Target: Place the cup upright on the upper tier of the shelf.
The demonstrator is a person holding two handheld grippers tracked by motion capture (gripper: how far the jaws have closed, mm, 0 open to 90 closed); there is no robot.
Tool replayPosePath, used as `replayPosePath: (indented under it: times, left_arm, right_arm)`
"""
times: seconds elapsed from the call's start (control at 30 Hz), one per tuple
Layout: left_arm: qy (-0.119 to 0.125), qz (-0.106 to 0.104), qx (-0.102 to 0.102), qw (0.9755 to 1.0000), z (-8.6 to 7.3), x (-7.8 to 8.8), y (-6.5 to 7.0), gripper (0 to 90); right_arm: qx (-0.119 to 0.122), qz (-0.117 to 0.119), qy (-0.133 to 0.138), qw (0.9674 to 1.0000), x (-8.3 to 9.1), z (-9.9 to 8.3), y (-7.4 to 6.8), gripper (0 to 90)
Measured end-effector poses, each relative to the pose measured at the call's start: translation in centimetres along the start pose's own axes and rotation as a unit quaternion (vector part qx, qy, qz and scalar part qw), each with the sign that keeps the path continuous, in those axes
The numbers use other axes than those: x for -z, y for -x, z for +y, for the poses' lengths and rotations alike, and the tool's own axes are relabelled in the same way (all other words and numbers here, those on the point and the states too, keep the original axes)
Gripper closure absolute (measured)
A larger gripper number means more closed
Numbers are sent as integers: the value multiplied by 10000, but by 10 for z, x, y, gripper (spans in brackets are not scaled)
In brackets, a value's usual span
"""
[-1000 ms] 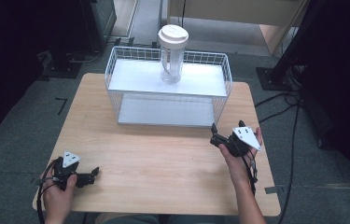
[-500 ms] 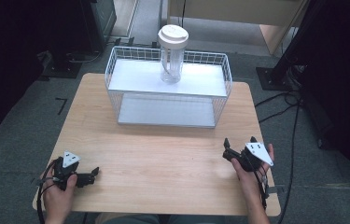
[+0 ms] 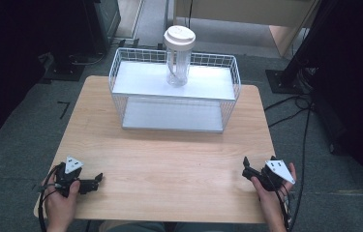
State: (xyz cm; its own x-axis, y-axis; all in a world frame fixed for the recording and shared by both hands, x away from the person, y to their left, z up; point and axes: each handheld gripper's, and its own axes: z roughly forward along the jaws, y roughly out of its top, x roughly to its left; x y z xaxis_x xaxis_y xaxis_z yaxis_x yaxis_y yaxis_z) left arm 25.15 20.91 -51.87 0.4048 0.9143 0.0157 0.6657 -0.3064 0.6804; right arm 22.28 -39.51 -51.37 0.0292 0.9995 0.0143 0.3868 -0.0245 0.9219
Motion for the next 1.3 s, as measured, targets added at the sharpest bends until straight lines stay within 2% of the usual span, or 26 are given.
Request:
replayPosePath:
  times: [0.23,0.43,0.57,0.63,0.7,0.77,0.83,1.03,1.3]
  left_arm:
    - [1,-1,4,10000,0,0,0,0]
    - [1,0,5,10000,0,0,0,0]
    - [0,0,5,10000,0,0,0,0]
    - [1,0,5,10000,0,0,0,0]
    - [2,0,2,10000,0,0,0,0]
    - [1,1,2,10000,0,0,0,0]
    - [2,-1,6,10000,0,0,0,0]
    - [0,1,0,10000,0,0,0,0]
    - [1,-2,5,10000,0,0,0,0]
  right_arm:
    - [-44,-58,-155,9999,9,-9,12,5]
    - [-11,-64,-489,9988,17,-13,20,5]
    - [24,188,-1103,9937,18,-15,26,5]
    - [65,167,-1435,9895,16,-17,26,5]
    - [106,223,-1656,9859,17,-18,26,5]
    - [135,240,-1699,9851,17,-19,26,5]
    - [115,269,-1900,9814,16,-20,27,3]
    - [57,158,-1906,9815,16,-20,26,3]
    - [55,164,-1906,9815,16,-20,26,3]
